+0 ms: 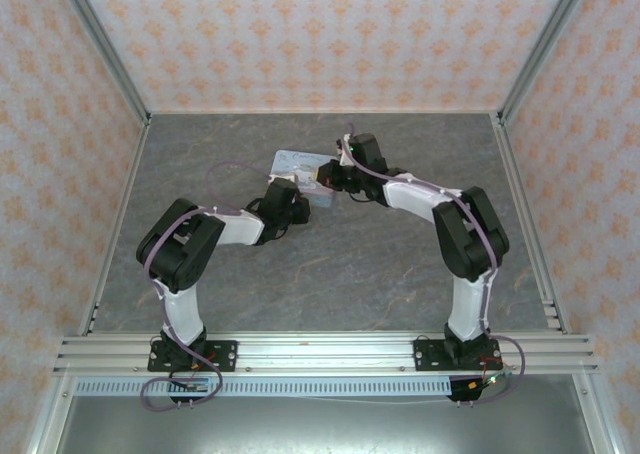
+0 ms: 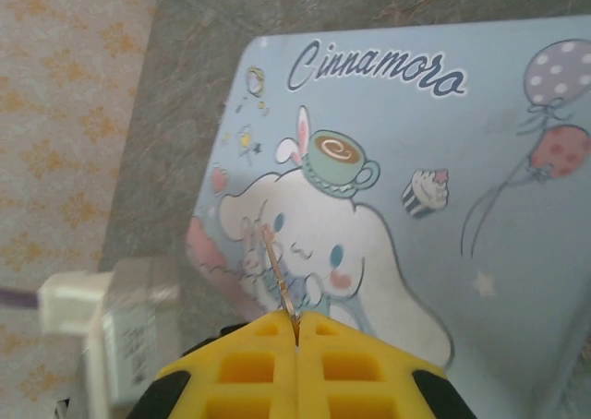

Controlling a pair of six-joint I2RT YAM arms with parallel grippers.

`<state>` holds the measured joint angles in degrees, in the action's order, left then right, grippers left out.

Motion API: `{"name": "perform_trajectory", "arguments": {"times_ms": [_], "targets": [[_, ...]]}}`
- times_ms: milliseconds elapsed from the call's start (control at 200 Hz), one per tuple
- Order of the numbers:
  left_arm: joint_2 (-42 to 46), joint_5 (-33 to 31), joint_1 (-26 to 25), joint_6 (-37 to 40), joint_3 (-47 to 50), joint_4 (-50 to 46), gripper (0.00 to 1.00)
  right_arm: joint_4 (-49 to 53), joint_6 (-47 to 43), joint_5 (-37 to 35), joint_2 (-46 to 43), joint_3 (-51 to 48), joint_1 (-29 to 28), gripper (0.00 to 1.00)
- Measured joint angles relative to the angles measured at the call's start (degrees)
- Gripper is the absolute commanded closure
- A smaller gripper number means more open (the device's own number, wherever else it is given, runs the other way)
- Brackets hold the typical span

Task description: Unlock the padlock with the key

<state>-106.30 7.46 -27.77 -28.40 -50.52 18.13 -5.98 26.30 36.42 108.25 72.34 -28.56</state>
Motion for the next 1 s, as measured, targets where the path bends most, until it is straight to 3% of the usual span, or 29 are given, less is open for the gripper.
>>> {"name": "perform_trajectory", "arguments": {"times_ms": [250, 425, 751, 1001], "targets": [[7.21, 5.16, -0.37, -2.27, 0.35, -8.02, 0.83, -2.19, -5.92, -0.9, -16.92, -15.5, 0.63, 1.0], [10.49, 10.62, -0.39, -6.45, 0.31, -14.01, 0.85, -5.4, -9.79, -0.94, -23.63, -29.97, 0.15, 1.0], [13.51, 16.57, -0.42, -15.58, -0.92, -21.88, 0.85, -13.05, -13.44, -4.83, -24.57, -40.19, -6.91, 1.0], [15.43, 18.82, -0.42, -19.82, -1.2, -23.56, 0.85, -23.12, -11.85, -5.57, -18.18, -41.13, -7.91, 1.0]]}}
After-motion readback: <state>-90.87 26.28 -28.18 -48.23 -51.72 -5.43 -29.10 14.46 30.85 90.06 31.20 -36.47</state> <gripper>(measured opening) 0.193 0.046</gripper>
